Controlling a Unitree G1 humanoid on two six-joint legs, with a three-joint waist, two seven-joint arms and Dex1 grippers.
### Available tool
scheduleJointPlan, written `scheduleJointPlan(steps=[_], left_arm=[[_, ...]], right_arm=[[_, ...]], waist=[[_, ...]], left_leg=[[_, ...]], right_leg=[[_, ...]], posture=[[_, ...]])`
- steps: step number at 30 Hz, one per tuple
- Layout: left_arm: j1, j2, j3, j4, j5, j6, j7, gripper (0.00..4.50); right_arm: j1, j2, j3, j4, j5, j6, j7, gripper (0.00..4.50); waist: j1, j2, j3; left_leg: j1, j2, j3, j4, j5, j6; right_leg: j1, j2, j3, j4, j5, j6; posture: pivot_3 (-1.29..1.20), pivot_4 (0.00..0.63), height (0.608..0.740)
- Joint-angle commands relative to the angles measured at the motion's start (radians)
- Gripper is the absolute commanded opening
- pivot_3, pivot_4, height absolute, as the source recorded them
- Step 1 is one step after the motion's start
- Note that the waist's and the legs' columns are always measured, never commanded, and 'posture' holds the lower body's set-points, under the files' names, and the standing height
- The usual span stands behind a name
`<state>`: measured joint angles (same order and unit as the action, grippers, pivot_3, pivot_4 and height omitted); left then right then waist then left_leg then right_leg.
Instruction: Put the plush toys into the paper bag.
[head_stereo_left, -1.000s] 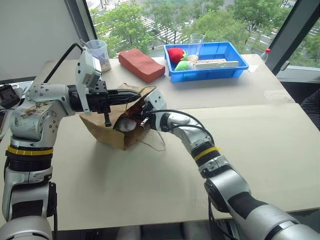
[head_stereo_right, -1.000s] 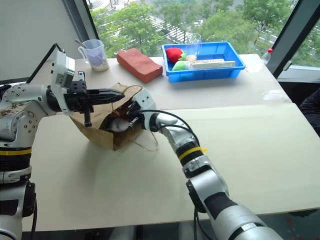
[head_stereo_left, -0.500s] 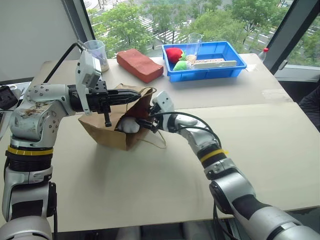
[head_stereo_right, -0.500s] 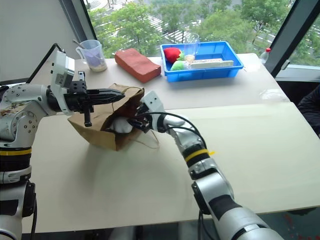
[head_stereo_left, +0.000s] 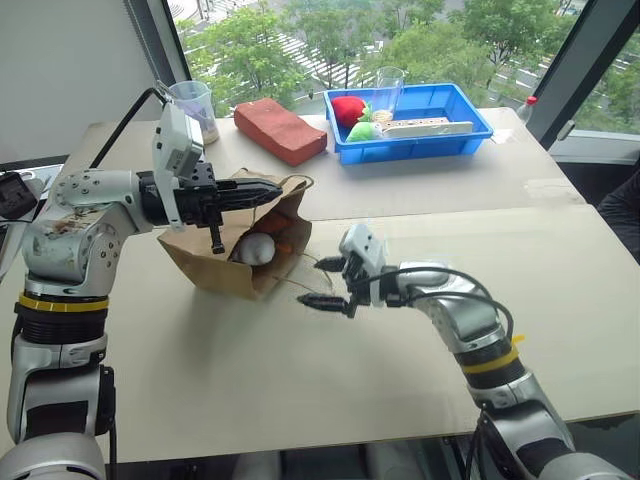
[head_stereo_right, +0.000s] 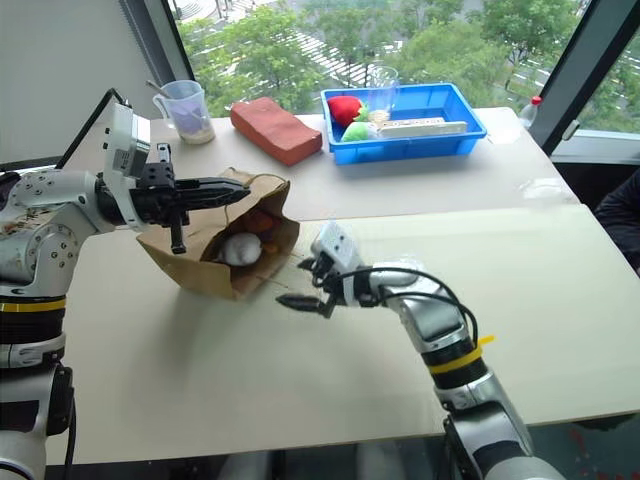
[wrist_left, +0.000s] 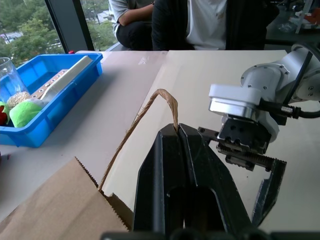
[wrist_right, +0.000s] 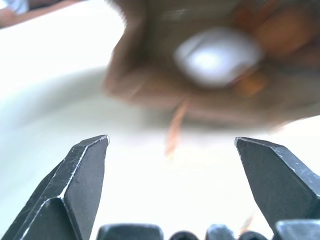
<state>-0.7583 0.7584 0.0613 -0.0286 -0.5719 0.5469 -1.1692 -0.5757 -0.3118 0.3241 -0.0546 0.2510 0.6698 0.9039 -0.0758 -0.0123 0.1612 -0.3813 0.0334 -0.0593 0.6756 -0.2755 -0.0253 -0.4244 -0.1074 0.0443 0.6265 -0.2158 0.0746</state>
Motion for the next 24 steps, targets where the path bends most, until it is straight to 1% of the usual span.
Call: scheduleJointPlan(steps=[1,3,5,11,16,17,22,24], left_arm=[[-0.018,0.002,0.013,-0.015,0.002,-0.016,0.002,0.0],[-0.017,0.001,0.012,-0.016,0.003,-0.016,0.004,0.0],[-0.016,0.0,0.012,-0.019,0.004,-0.014,0.006,0.0],[-0.012,0.002,0.018,-0.024,0.007,-0.012,0.014,0.0],[-0.035,-0.007,0.014,0.006,0.023,-0.031,0.013,0.0],[-0.049,-0.02,0.013,0.026,0.03,-0.046,0.02,0.0],[-0.152,-0.104,-0.01,0.157,0.083,-0.133,0.046,0.0],[-0.223,-0.152,-0.021,0.253,0.116,-0.192,0.056,0.0]], right_arm=[[-0.021,0.012,0.039,0.023,-0.037,-0.023,-0.018,4.47],[-0.03,0.024,0.047,0.063,-0.057,-0.044,-0.036,4.47],[-0.035,0.026,0.052,0.086,-0.067,-0.074,-0.032,3.95],[-0.034,0.017,0.02,0.065,-0.064,-0.099,-0.034,1.96],[-0.028,0.01,-0.094,-0.036,0.008,-0.05,-0.067,0.16],[-0.028,0.018,-0.128,-0.059,0.034,-0.037,-0.079,0.01],[-0.05,0.034,-0.242,-0.157,0.115,0.006,-0.143,0.01],[-0.075,0.026,-0.285,-0.209,0.15,0.025,-0.169,0.01]], waist=[[0.004,0.0,0.0],[0.006,0.0,0.0],[0.012,0.0,0.0],[0.011,0.0,0.0],[0.013,0.0,0.0],[0.015,0.0,0.0],[0.028,0.0,0.0],[0.031,0.0,0.0]], left_leg=[[0.0,0.0,0.0,0.0,0.0,0.0],[0.0,0.0,0.0,0.001,0.0,0.0],[0.0,0.0,0.0,0.001,0.0,0.0],[0.0,0.0,0.0,0.0,0.0,0.0],[0.0,0.0,0.0,0.001,0.0,0.0],[0.0,0.0,0.0,0.001,0.0,0.0],[0.0,0.0,0.0,0.001,0.0,0.0],[0.0,0.0,0.0,0.001,0.0,0.0]], right_leg=[[0.0,0.0,0.0,0.0,0.0,0.0],[0.0,0.0,0.0,0.0,0.0,0.0],[0.0,0.0,0.0,0.0,0.0,0.0],[0.0,0.0,0.0,-0.001,0.0,0.0],[0.0,0.0,0.0,-0.001,0.0,0.0],[0.0,0.0,0.0,0.0,0.0,0.0],[0.001,0.0,-0.001,-0.001,0.0,0.0],[0.001,0.0,-0.001,-0.001,0.0,0.0]], posture=[[0.0,0.15,0.74],[0.0,0.15,0.74],[0.0,0.15,0.74],[0.0,0.15,0.74],[0.0,0.15,0.74],[0.0,0.15,0.74],[0.0,0.15,0.74],[0.0,0.15,0.74]])
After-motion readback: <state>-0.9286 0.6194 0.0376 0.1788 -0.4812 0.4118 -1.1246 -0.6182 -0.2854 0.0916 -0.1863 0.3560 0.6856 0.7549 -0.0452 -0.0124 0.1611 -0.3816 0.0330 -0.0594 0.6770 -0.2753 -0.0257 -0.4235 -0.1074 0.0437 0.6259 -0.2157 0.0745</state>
